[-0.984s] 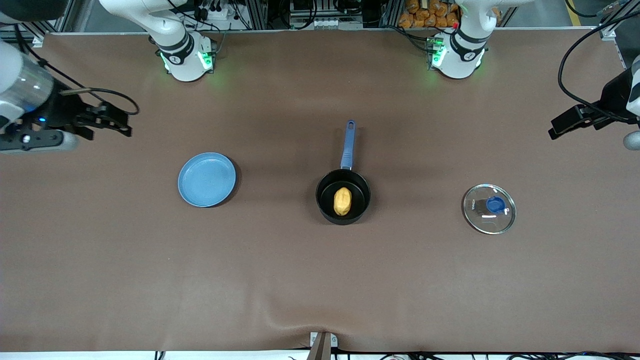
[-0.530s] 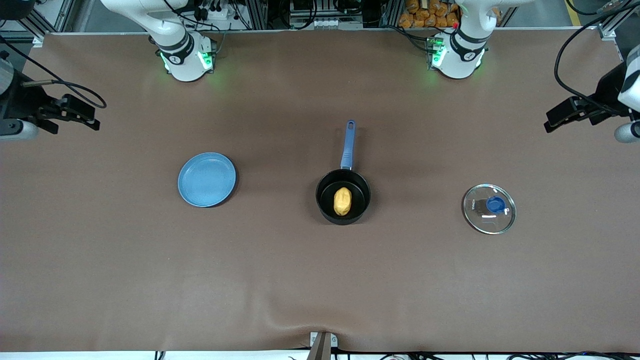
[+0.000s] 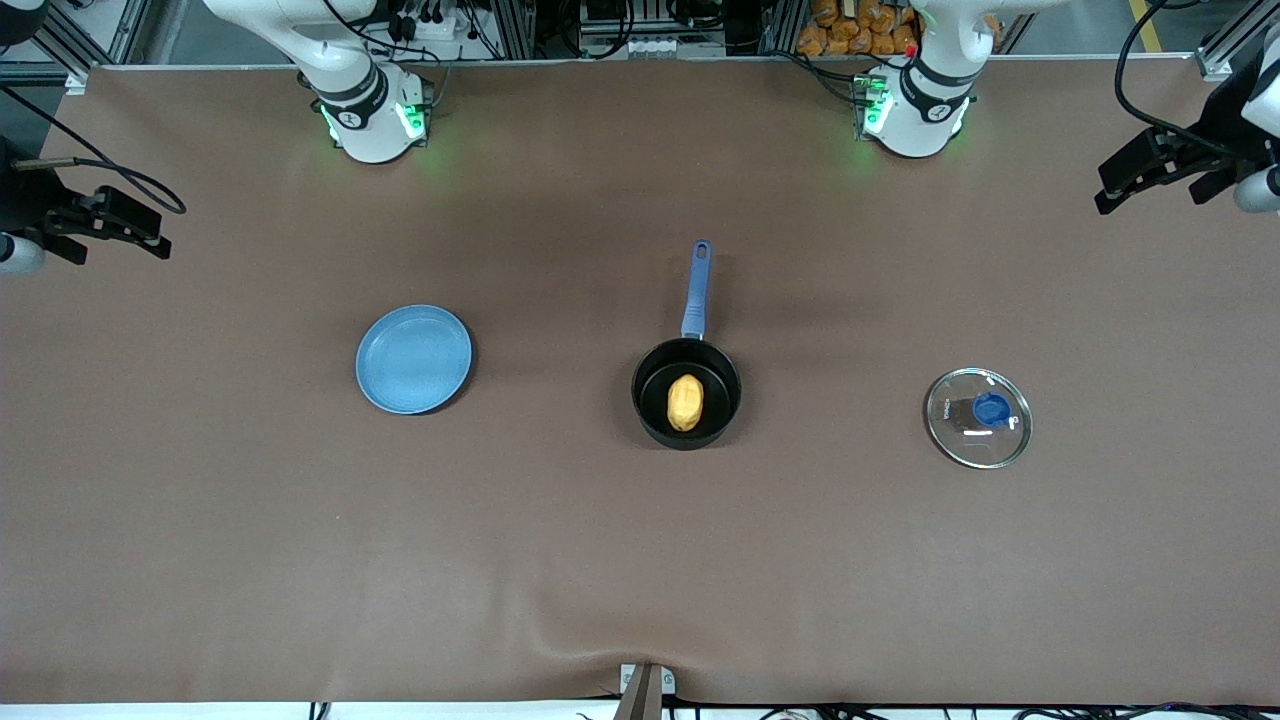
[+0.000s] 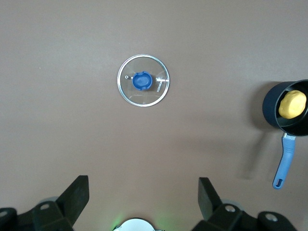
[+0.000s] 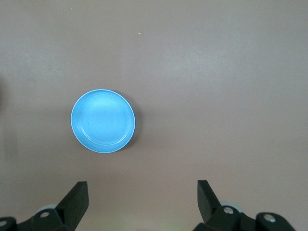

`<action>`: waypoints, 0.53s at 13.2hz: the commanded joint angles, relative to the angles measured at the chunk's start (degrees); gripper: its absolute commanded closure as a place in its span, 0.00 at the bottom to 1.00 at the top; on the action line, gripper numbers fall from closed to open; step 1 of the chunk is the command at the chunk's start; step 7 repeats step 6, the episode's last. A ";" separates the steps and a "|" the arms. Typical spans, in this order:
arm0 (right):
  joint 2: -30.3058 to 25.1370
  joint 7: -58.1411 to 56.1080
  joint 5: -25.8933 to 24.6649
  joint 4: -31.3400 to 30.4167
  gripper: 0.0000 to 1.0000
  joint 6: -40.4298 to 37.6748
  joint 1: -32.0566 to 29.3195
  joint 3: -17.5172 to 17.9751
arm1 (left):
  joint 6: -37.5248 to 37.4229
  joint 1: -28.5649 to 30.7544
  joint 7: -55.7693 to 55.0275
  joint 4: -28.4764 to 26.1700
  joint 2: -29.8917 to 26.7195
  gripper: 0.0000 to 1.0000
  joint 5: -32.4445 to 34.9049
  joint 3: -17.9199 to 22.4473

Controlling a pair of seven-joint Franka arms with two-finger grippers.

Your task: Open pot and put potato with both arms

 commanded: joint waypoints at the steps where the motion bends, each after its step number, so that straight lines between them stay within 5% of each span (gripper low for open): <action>1: -1.06 -0.85 -0.75 -0.37 0.00 0.33 -1.10 1.25 | 0.21 0.67 2.29 -0.86 -0.63 0.00 -0.83 -0.01; 7: -0.09 -0.85 -1.63 1.65 0.00 0.59 -0.92 1.34 | 0.21 0.49 1.95 -0.15 -0.19 0.00 -0.48 0.17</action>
